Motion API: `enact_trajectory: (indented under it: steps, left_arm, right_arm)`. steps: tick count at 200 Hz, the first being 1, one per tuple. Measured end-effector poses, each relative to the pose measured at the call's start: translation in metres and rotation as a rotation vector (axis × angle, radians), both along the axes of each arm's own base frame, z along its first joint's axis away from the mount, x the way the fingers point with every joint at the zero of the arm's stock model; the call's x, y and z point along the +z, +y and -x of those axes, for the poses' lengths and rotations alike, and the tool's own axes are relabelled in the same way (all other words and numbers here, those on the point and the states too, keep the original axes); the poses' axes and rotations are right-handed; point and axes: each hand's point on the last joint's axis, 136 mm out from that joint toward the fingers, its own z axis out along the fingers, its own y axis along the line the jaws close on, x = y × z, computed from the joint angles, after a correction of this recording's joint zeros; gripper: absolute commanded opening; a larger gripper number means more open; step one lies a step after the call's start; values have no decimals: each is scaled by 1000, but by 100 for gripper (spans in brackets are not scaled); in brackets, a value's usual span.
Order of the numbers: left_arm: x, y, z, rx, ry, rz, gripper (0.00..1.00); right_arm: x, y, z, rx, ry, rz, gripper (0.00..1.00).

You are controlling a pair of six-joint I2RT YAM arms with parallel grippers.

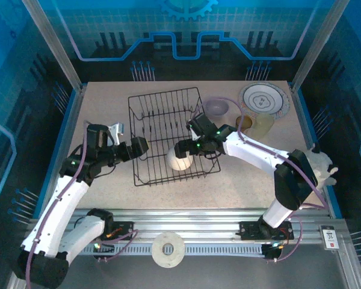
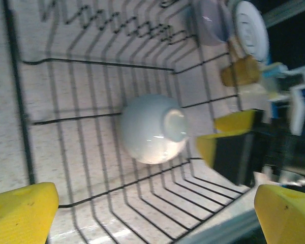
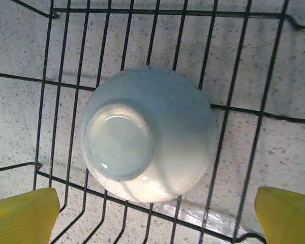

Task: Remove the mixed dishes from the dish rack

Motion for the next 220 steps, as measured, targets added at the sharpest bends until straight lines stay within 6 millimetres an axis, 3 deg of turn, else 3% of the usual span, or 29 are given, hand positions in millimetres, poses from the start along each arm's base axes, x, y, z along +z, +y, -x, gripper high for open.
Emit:
enact_trajectory:
  steps: [36,105,220]
  left_arm:
    - [10,-24,-1,-103,11,52,96]
    - [-21,-59,-3,-222,122,38,96]
    - [-59,-73,-26,-234,208,18,94]
  right_arm:
    - [-14,0,-1,-38,28,-40,93]
    - [-36,-3,-7,-116,74,-68,88]
    - [-42,11,-15,-185,85,-234,65]
